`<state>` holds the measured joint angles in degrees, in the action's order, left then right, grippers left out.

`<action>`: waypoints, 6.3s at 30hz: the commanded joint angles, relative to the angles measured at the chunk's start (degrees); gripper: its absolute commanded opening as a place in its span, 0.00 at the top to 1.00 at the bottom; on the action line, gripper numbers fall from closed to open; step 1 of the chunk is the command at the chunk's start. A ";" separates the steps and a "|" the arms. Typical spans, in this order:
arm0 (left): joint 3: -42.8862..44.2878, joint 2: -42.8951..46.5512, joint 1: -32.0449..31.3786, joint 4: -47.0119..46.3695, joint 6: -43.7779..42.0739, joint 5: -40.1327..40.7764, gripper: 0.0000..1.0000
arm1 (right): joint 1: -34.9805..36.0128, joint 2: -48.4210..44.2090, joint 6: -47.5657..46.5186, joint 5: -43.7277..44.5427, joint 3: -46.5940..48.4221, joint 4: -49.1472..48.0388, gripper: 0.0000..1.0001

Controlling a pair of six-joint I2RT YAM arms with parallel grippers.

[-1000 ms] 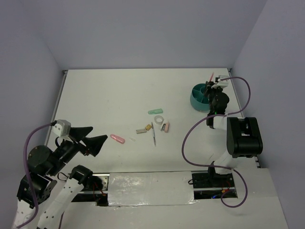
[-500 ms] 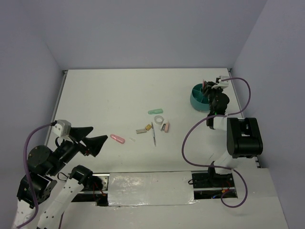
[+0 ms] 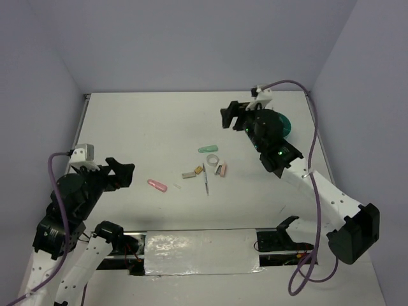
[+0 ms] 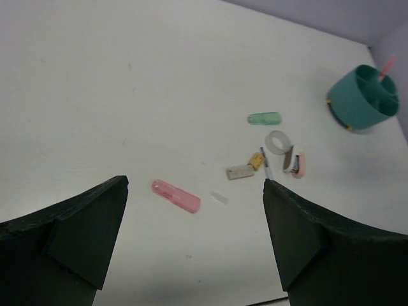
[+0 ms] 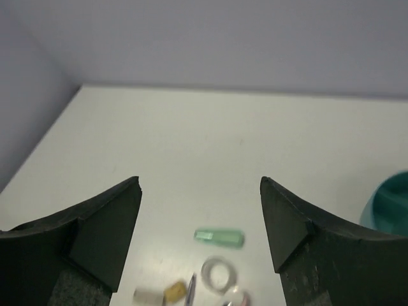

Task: Sort the stationery into containers
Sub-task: Place the pen in the storage box, then pick up the pen from the center of the board, then close the pen cap on the pen.

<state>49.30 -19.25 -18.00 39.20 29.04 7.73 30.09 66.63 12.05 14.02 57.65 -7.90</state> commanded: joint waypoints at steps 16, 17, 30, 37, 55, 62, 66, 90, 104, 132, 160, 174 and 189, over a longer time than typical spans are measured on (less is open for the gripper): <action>0.45 -7.12 10.35 -2.02 -1.35 -4.39 0.01 | 20.63 32.24 17.39 2.61 10.73 37.09 0.34; 0.53 -6.77 10.35 -1.94 -1.35 -4.47 0.01 | 21.50 32.94 17.30 2.07 11.17 36.82 0.35; 0.01 -0.88 10.35 -2.72 -1.35 -4.65 0.01 | 21.95 41.39 16.33 2.94 12.40 36.82 0.46; 0.01 -1.67 10.35 -2.73 -1.53 -5.18 0.01 | 20.28 42.52 16.24 -1.70 9.86 34.10 0.57; 0.09 -3.34 10.35 -2.73 -1.53 -5.70 0.01 | 17.03 37.97 17.30 -4.18 5.71 32.86 1.00; 1.06 -9.40 10.35 -2.37 4.42 -7.28 0.01 | 17.11 27.26 17.04 1.44 10.82 36.99 1.00; -3.23 -16.69 10.00 -6.41 12.61 -8.52 0.01 | 17.20 18.64 14.85 3.29 11.26 39.70 1.00; 18.20 -71.70 -22.60 8.17 58.50 19.08 0.24 | 17.02 4.12 11.15 9.79 0.01 42.09 1.00; 14.69 -74.44 -23.84 6.59 62.63 16.36 0.28 | 16.85 0.61 9.13 9.44 -4.12 39.37 1.00; 11.00 -79.72 -24.01 2.55 63.78 11.61 0.34 | 16.85 0.25 5.79 6.63 -7.37 34.97 1.00; 8.62 -80.52 -24.01 -0.69 61.76 10.47 1.00 | 16.94 -0.80 4.56 4.88 -9.04 32.25 1.00; 3.35 -41.70 -25.16 -32.76 20.03 7.32 1.00 | 17.46 -12.48 17.46 -23.77 -27.47 -5.92 1.00; -2.63 -24.26 -22.69 -53.80 9.55 -19.49 1.00 | 24.49 -14.33 19.94 -28.61 -30.49 -27.34 1.00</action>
<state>45.69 -44.49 -40.91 -9.54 41.85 -5.54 53.71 53.98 33.21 -13.63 24.99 -29.91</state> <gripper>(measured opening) 0.068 0.116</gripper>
